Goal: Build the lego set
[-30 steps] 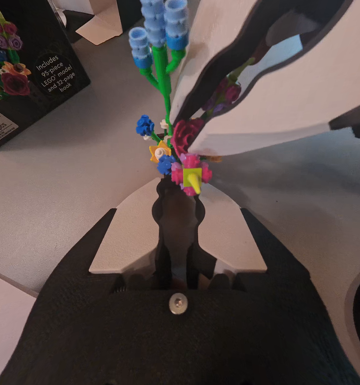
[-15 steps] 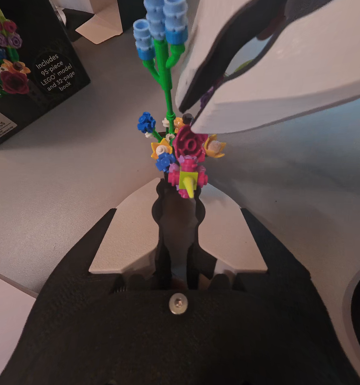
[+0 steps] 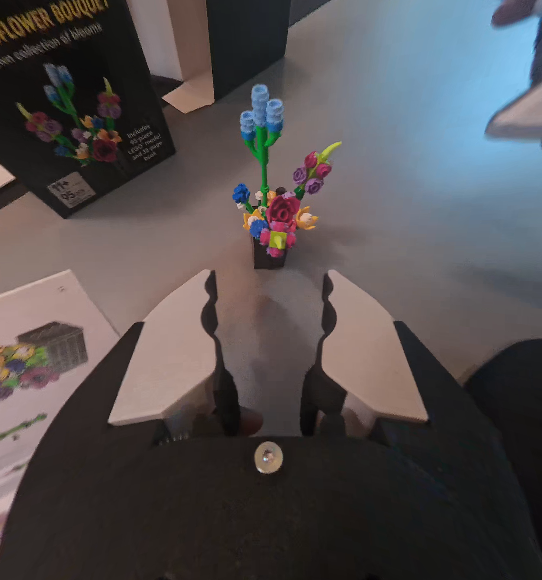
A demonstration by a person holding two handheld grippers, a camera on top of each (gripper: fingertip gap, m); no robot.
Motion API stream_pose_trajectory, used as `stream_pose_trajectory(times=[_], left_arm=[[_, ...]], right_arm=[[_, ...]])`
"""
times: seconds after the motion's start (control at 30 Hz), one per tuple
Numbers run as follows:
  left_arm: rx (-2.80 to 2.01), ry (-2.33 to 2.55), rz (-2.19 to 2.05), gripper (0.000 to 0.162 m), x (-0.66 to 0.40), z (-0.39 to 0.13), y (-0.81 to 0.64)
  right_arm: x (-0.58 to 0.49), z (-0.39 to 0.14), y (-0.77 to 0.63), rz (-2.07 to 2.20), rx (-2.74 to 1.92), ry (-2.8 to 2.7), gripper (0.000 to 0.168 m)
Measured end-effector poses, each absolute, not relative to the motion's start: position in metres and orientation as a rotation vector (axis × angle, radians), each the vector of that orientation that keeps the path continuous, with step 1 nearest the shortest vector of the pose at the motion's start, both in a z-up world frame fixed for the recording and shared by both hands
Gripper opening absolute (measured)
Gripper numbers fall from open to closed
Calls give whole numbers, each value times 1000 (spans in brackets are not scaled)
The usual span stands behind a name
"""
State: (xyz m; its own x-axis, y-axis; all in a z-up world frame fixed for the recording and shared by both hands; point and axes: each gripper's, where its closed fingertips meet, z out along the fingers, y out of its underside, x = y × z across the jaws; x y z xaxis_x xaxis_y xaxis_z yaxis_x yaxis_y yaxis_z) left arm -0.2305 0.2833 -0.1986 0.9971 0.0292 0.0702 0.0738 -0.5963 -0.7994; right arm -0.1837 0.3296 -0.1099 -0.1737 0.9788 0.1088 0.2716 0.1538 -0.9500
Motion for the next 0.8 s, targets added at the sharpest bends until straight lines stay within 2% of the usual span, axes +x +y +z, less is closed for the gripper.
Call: stream_pose_trajectory(times=[0.07, 0.13, 0.17, 0.2, 0.27, 0.4, 0.57, 0.67, 0.77, 0.8], left_arm=[[-2173, -97, -51, 87, -223, -188, 275], [-2162, -122, -30, 109, -214, -183, 262], [-2156, -143, -14, 128, -210, -182, 255], [-2139, -168, 7, 140, -206, -180, 249], [-2052, -223, 62, 145, -203, -170, 238], [-1890, -265, 140, 145, -189, -149, 220], [-1962, -138, 149, 145, -146, -158, 181], [-1952, -113, 144, 145, -131, -154, 154], [-1959, -108, 157, 142, -126, -152, 125], [-1952, -104, 165, 135, -125, -151, 115]], right_arm=[[-172, -118, 328, 1060, -1303, -1508, 83], [-165, -129, 326, 1031, -1373, -1448, 111], [-162, -135, 325, 1001, -1399, -1427, 120], [-160, -140, 325, 956, -1425, -1408, 130], [-155, -150, 324, 877, -1481, -1362, 141], [-144, -158, 307, 809, -1526, -1286, 142], [-124, -155, 291, 788, -1451, -1292, 133], [-120, -156, 278, 842, -1435, -1393, 98], [-130, -151, 248, 968, -1403, -1523, 89], [-136, -149, 236, 1006, -1380, -1569, 89]])
